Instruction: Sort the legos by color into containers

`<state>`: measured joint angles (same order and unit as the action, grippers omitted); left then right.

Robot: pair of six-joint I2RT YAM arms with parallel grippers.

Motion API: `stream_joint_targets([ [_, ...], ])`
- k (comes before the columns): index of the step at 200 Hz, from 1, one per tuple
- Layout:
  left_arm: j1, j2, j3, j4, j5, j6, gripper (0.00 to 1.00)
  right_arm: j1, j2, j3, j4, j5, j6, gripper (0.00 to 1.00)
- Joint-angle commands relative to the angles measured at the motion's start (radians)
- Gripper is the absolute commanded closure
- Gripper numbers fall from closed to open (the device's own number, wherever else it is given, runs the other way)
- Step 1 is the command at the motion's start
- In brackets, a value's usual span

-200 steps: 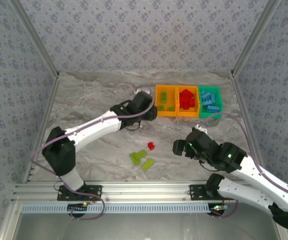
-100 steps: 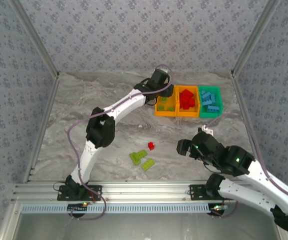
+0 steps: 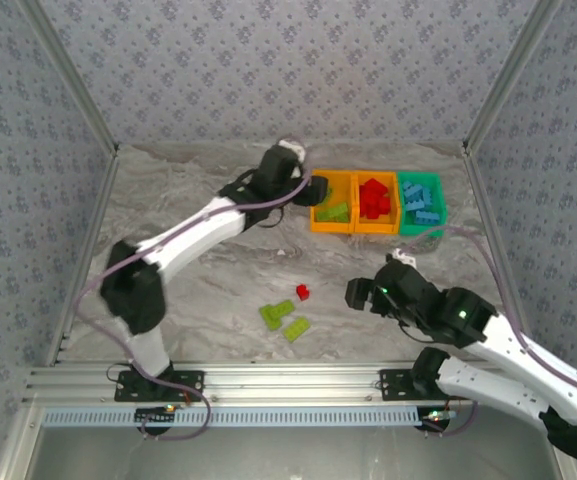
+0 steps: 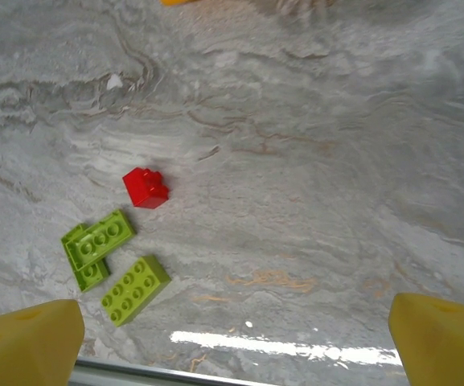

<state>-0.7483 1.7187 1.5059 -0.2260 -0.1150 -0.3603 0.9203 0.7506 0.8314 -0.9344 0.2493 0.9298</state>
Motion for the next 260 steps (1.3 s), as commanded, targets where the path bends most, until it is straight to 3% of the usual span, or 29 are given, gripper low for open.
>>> stream_joint_targets([
  [1, -0.010, -0.261, -0.186, 0.106, 0.008, 0.002, 0.16, 0.022, 0.111, 0.000, 0.141, -0.083, -0.074, 0.00],
  [41, -0.027, -0.646, -0.465, -0.048, 0.007, 0.111, 0.13, 0.073, 0.398, 0.059, 0.260, -0.096, -0.134, 0.01],
  [73, -0.044, -0.868, -0.581, -0.222, -0.028, 0.155, 0.12, 0.071, 0.619, 0.102, 0.388, -0.111, -0.176, 0.14],
  [109, -0.044, -1.012, -0.636, -0.331, -0.075, 0.164, 0.08, 0.059, 0.838, 0.187, 0.431, -0.141, -0.201, 0.22],
  [148, -0.045, -1.068, -0.673, -0.339, -0.114, 0.159, 0.03, 0.047, 1.001, 0.257, 0.411, -0.103, -0.195, 0.44],
  [170, -0.044, -1.068, -0.681, -0.329, -0.103, 0.160, 0.02, 0.047, 1.032, 0.280, 0.384, -0.062, -0.191, 0.50],
  [209, -0.044, -1.061, -0.707, -0.276, -0.021, 0.178, 0.01, 0.049, 1.012, 0.268, 0.351, -0.016, -0.174, 0.75],
  [260, -0.053, -1.048, -0.771, -0.106, 0.407, 0.277, 0.01, 0.011, 0.751, 0.215, 0.253, 0.096, -0.182, 0.78],
])
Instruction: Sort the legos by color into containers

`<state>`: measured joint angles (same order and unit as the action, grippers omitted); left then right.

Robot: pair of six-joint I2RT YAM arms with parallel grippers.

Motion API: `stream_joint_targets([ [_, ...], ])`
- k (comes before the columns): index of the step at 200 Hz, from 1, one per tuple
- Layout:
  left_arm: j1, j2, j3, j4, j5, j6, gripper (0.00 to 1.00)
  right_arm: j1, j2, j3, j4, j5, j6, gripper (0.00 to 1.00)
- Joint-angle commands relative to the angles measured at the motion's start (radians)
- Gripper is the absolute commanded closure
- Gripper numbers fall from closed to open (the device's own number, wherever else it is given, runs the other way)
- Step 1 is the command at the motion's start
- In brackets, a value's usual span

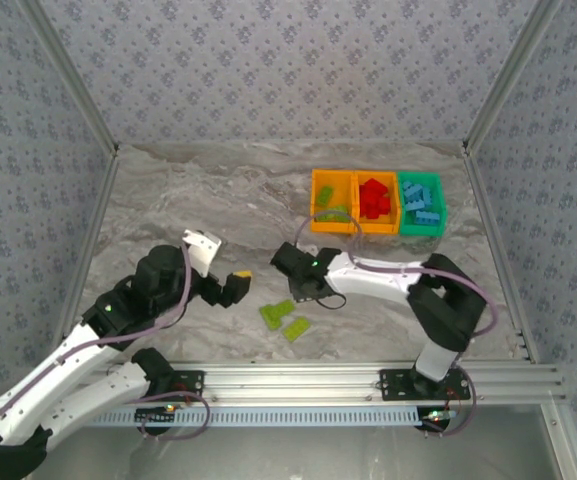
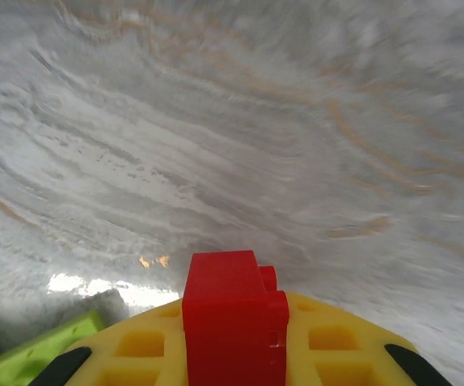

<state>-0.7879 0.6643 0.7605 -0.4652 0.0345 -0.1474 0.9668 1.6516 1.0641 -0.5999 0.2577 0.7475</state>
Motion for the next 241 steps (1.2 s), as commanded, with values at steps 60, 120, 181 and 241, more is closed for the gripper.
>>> stream_joint_targets([
  [60, -0.120, 0.131, 0.012, 0.191, 0.315, 0.087, 0.01, -0.439, -0.321, 0.014, -0.049, -0.034, -0.233, 0.78],
  [120, -0.143, 0.198, 0.079, 0.059, 0.121, 0.032, 0.01, -0.772, 0.100, 0.367, 0.003, -0.182, -0.365, 0.73],
  [181, -0.143, 0.312, 0.149, -0.161, -0.035, -0.103, 0.05, -0.810, 0.204, 0.561, -0.145, -0.183, -0.379, 0.48],
  [241, -0.154, 0.491, 0.190, -0.203, 0.058, 0.024, 0.15, -0.693, -0.345, 0.188, -0.201, -0.358, -0.366, 0.28],
])
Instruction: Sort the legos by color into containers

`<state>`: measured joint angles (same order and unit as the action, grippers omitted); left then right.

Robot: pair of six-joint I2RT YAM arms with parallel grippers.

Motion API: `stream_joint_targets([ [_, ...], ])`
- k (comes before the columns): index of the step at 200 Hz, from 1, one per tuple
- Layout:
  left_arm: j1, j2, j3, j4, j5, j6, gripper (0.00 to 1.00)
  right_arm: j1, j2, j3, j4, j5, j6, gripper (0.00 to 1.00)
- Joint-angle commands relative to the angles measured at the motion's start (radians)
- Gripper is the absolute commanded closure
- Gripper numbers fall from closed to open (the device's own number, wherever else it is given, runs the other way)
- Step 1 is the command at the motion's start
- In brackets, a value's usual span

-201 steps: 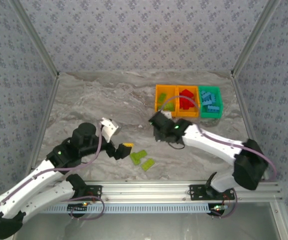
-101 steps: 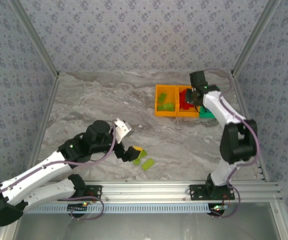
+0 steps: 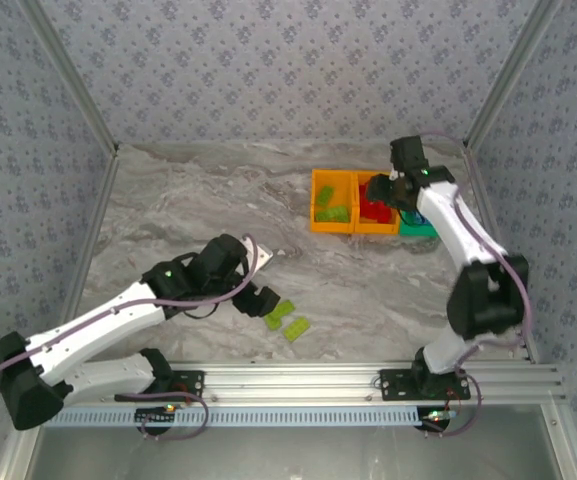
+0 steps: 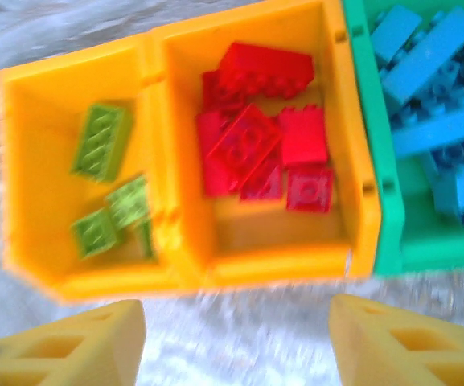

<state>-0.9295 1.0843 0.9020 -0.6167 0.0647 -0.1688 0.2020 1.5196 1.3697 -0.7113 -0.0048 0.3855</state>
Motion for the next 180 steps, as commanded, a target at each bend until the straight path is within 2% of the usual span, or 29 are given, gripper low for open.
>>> stream_joint_targets([
  [1, -0.012, 0.076, 0.051, -0.053, 0.027, 0.045, 0.15, 0.077, -0.224, -0.125, -0.094, -0.096, -0.003, 0.27],
  [24, -0.023, 0.206, 0.096, -0.085, 0.020, 0.035, 0.15, 0.184, -0.430, -0.272, -0.191, -0.087, 0.019, 0.18],
  [53, -0.043, 0.372, 0.133, -0.068, 0.024, 0.073, 0.15, 0.261, -0.592, -0.354, -0.348, -0.065, 0.072, 0.13],
  [79, -0.045, 0.513, 0.175, -0.068, 0.025, 0.079, 0.15, 0.283, -0.678, -0.412, -0.398, -0.035, 0.109, 0.12],
  [108, -0.056, 0.609, 0.200, -0.024, 0.010, 0.079, 0.16, 0.283, -0.690, -0.441, -0.389, -0.016, 0.127, 0.11],
  [138, -0.063, 0.670, 0.198, -0.008, -0.018, 0.080, 0.30, 0.290, -0.666, -0.430, -0.367, -0.023, 0.134, 0.10],
  [158, -0.065, 0.708, 0.201, -0.014, -0.048, 0.074, 0.45, 0.297, -0.659, -0.426, -0.355, -0.017, 0.144, 0.10],
  [180, -0.068, 0.726, 0.193, -0.002, -0.062, 0.068, 0.54, 0.304, -0.661, -0.438, -0.338, -0.041, 0.160, 0.10],
])
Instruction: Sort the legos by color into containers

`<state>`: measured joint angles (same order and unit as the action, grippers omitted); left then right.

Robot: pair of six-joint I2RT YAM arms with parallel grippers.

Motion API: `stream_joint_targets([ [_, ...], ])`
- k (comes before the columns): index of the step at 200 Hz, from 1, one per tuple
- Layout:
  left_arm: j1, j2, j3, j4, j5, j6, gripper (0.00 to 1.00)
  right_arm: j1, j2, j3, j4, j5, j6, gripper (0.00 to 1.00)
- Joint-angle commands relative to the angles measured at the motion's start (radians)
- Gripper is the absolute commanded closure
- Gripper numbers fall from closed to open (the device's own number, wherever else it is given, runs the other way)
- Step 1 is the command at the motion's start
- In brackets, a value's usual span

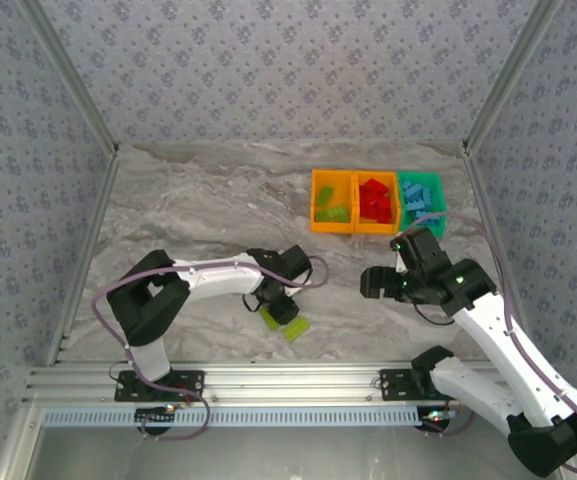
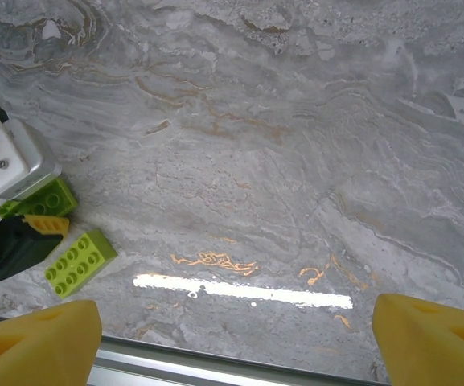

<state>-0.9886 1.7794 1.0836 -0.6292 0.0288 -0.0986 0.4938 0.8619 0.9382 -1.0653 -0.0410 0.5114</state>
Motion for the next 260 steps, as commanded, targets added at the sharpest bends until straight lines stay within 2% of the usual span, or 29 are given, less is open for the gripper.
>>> stream_joint_targets([
  [1, -0.008, 0.031, 0.011, 0.012, -0.026, -0.003, 0.54, 0.012, -0.003, -0.009, 0.018, -0.005, 0.035, 0.10],
  [12, -0.008, 0.028, 0.007, 0.022, -0.030, -0.006, 0.60, 0.018, -0.005, -0.016, 0.026, -0.021, 0.041, 0.10],
  [30, -0.010, 0.015, 0.001, 0.045, -0.031, -0.010, 0.63, 0.029, -0.007, -0.025, 0.044, -0.066, 0.041, 0.10],
  [59, -0.009, -0.040, 0.001, 0.104, -0.045, -0.016, 0.69, 0.045, -0.025, -0.044, 0.118, -0.204, 0.044, 0.11],
  [96, 0.006, -0.089, 0.108, 0.195, -0.122, 0.013, 0.72, 0.061, -0.103, -0.057, 0.181, -0.196, 0.105, 0.10],
  [130, 0.066, 0.024, 0.364, 0.227, -0.181, 0.056, 0.71, 0.058, -0.179, -0.075, 0.186, -0.111, 0.176, 0.09],
  [169, 0.163, 0.283, 0.699, 0.265, -0.167, 0.059, 0.71, 0.059, -0.222, -0.078, 0.119, -0.079, 0.212, 0.09],
  [203, 0.211, 0.526, 1.055, 0.185, -0.149, 0.065, 0.70, 0.059, -0.270, -0.077, 0.078, -0.067, 0.230, 0.09],
  [215, 0.217, 0.598, 1.175, 0.129, -0.147, 0.069, 0.66, 0.058, -0.288, -0.078, 0.065, -0.059, 0.236, 0.09],
  [236, 0.219, 0.679, 1.353, 0.052, -0.136, 0.075, 0.50, 0.060, -0.312, -0.081, 0.050, -0.052, 0.246, 0.09],
  [260, 0.216, 0.671, 1.405, 0.005, -0.111, 0.060, 0.48, 0.059, -0.322, -0.081, 0.039, -0.049, 0.250, 0.09],
])
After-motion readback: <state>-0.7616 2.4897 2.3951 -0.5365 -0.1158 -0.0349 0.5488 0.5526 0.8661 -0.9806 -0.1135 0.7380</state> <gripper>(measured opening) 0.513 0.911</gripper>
